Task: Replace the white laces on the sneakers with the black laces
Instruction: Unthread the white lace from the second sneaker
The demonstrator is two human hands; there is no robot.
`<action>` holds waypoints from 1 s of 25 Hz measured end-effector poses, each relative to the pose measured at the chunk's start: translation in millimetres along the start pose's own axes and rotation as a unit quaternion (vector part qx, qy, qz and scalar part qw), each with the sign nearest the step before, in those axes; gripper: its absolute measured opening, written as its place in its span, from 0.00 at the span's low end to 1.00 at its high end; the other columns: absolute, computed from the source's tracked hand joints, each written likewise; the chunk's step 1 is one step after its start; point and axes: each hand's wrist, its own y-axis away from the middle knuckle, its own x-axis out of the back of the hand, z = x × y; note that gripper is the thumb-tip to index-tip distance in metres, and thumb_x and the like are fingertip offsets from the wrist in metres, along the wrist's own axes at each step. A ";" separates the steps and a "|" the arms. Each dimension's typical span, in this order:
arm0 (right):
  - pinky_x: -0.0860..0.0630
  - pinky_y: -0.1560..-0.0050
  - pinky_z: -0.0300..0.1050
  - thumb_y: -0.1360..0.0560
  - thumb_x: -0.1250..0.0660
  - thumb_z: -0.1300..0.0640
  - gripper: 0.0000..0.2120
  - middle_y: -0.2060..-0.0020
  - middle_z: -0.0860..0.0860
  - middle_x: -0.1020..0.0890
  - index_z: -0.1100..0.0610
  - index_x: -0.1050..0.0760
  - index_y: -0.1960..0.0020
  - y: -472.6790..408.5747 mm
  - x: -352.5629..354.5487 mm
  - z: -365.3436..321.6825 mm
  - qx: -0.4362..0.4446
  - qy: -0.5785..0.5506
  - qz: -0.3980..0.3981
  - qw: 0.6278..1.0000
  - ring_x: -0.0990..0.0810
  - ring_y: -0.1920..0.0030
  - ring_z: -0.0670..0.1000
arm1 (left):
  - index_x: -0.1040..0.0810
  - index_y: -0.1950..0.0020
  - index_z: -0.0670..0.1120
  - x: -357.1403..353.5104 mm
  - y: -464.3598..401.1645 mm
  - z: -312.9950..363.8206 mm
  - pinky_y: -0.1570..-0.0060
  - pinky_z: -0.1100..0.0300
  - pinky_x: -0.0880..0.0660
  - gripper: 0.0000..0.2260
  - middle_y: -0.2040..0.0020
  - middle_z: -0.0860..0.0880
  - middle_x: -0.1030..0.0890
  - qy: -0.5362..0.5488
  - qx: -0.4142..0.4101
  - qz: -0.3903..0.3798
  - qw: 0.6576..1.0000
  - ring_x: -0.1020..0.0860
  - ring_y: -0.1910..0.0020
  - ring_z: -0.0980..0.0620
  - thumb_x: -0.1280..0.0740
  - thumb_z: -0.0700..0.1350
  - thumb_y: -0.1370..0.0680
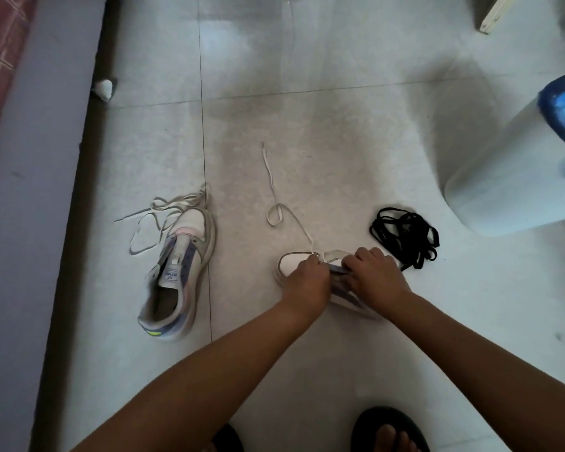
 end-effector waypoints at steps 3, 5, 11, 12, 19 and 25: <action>0.33 0.54 0.47 0.22 0.42 0.55 0.10 0.46 0.55 0.26 0.58 0.29 0.44 -0.3 -6.0 1.7 0.027 -0.022 -0.001 0.999 0.29 0.45 0.56 | 0.32 0.38 0.39 -4.9 -8.3 8.7 0.49 0.53 0.27 0.12 0.39 0.41 0.29 -0.071 0.044 0.022 0.996 0.26 0.41 0.44 0.46 0.35 0.20; 0.34 0.58 0.46 0.21 0.43 0.56 0.09 0.49 0.55 0.26 0.59 0.28 0.47 3.0 -9.4 0.3 0.026 -0.057 0.008 0.998 0.29 0.47 0.55 | 0.31 0.38 0.37 -4.8 -14.8 13.3 0.50 0.53 0.26 0.13 0.39 0.40 0.29 -0.116 0.041 0.023 0.992 0.26 0.41 0.43 0.46 0.34 0.20; 0.33 0.59 0.46 0.21 0.43 0.55 0.09 0.51 0.54 0.26 0.58 0.28 0.47 9.4 -22.4 8.6 0.041 -0.078 0.021 0.996 0.29 0.49 0.55 | 0.24 0.46 0.37 9.5 -23.6 0.3 0.51 0.52 0.28 0.09 0.45 0.39 0.28 -0.020 -0.020 -0.032 0.999 0.26 0.47 0.43 0.41 0.36 0.22; 0.32 0.59 0.47 0.21 0.43 0.55 0.09 0.51 0.54 0.26 0.58 0.28 0.46 10.2 -22.8 12.2 0.041 -0.078 0.025 0.996 0.29 0.48 0.55 | 0.22 0.54 0.38 14.2 -22.4 -10.0 0.53 0.53 0.29 0.05 0.51 0.40 0.25 0.081 -0.033 -0.047 0.995 0.25 0.54 0.47 0.38 0.37 0.24; 0.35 0.62 0.45 0.24 0.37 0.59 0.11 0.51 0.54 0.25 0.56 0.27 0.42 20.1 -23.4 18.7 0.084 -0.066 0.046 0.993 0.28 0.49 0.57 | 0.29 0.73 0.42 15.5 6.9 -35.5 0.69 0.56 0.34 0.22 0.70 0.44 0.27 0.770 0.173 -0.048 0.612 0.30 0.68 0.46 0.45 0.47 0.20; 0.30 0.81 0.42 0.42 0.22 0.60 0.20 0.64 0.54 0.23 0.57 0.23 0.53 36.6 1.9 -9.9 0.165 -0.037 0.127 0.977 0.23 0.64 0.56 | 0.25 0.59 0.43 59.1 17.8 -64.8 0.80 0.67 0.40 0.23 0.70 0.45 0.22 0.552 0.166 -0.307 0.757 0.28 0.78 0.52 0.47 0.59 0.20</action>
